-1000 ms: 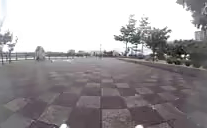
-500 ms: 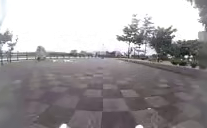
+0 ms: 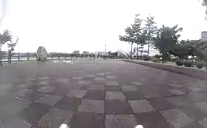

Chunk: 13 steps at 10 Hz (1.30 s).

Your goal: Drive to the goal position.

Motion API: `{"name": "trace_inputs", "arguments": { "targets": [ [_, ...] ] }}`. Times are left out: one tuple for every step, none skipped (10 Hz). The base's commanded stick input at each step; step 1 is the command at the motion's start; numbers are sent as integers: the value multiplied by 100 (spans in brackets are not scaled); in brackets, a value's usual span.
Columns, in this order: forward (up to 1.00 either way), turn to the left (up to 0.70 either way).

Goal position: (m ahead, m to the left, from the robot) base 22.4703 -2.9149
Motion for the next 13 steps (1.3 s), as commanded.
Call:
{"name": "trace_inputs", "arguments": {
  "targets": [
    [85,-33],
    [85,-26],
    [85,-14],
    [85,0],
    [85,1],
    [85,1],
    [85,1],
    [85,1],
    [85,1],
    [85,1],
    [85,1],
    [85,1],
    [85,1]
  ]
}}
